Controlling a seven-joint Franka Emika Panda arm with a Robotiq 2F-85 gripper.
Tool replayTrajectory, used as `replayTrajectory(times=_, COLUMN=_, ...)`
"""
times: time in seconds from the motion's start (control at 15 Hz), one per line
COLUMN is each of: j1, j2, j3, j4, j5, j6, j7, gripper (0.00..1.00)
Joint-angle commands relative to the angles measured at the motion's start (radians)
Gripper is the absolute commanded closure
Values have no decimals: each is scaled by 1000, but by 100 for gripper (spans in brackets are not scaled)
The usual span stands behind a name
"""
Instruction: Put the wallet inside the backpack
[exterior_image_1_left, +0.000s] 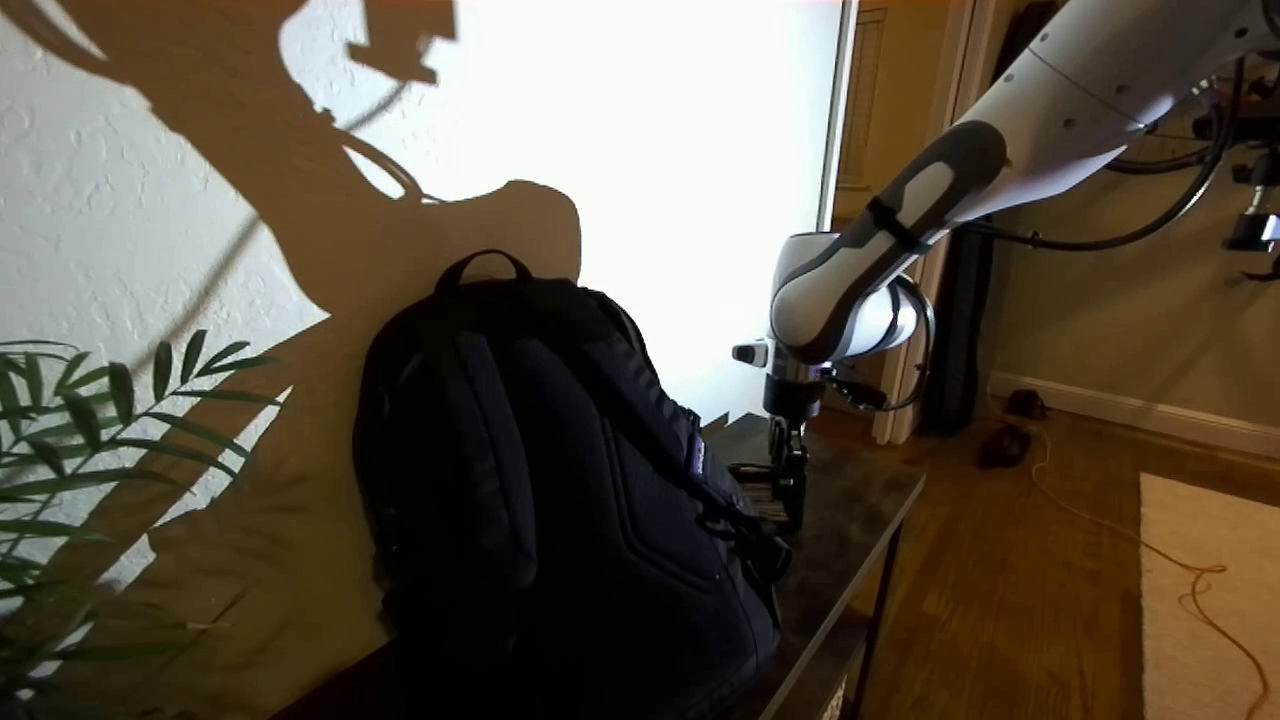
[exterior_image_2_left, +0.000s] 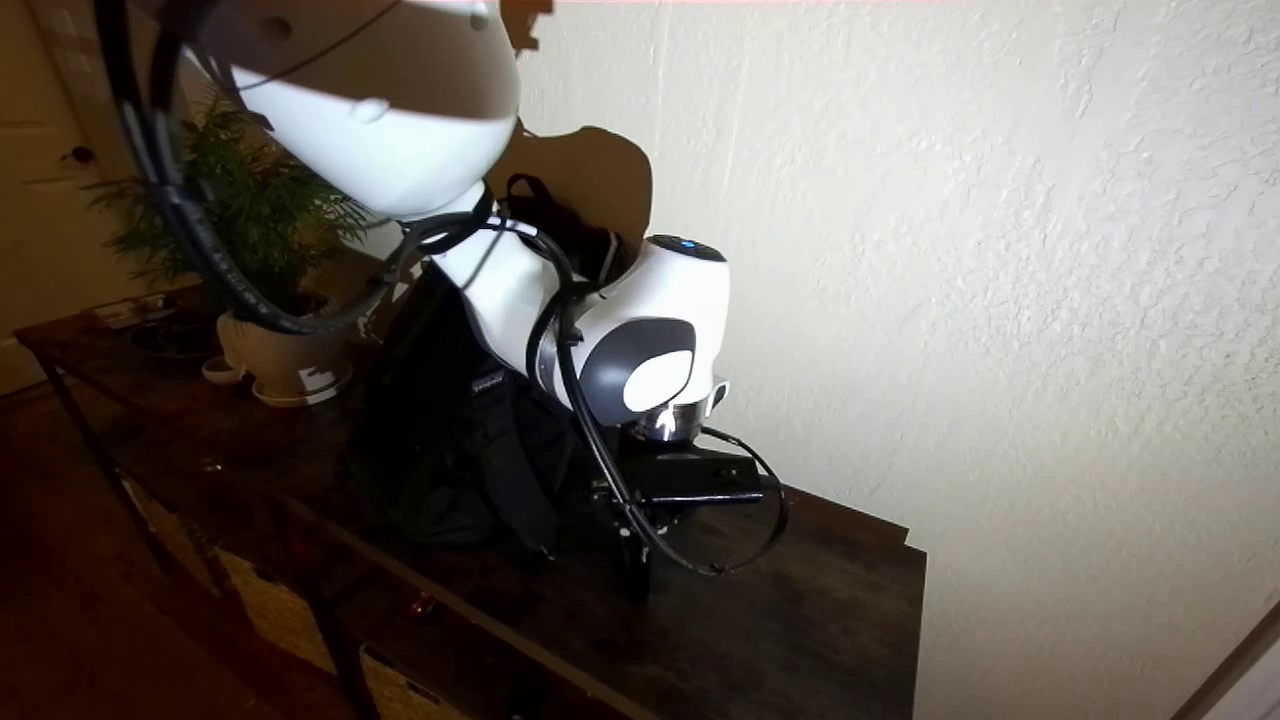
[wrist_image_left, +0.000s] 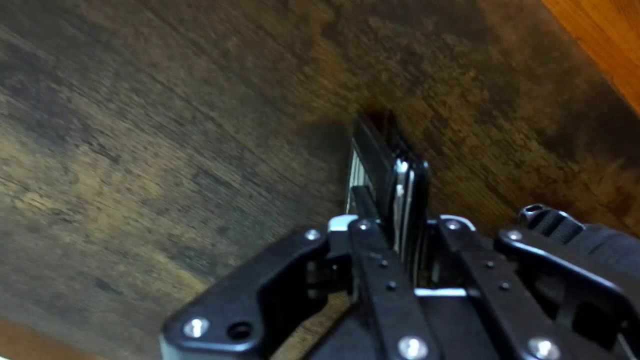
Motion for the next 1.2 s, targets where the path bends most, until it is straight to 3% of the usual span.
replayTrajectory(times=0.0, j1=-20, j2=-50, j3=-5, j4=-28, j5=19, j6=-1, j7=74, gripper=95)
replayTrajectory(times=1.13, j1=87, j2=-316, j3=-67, j4=-150, j5=-70, j6=-41, j7=441, gripper=95)
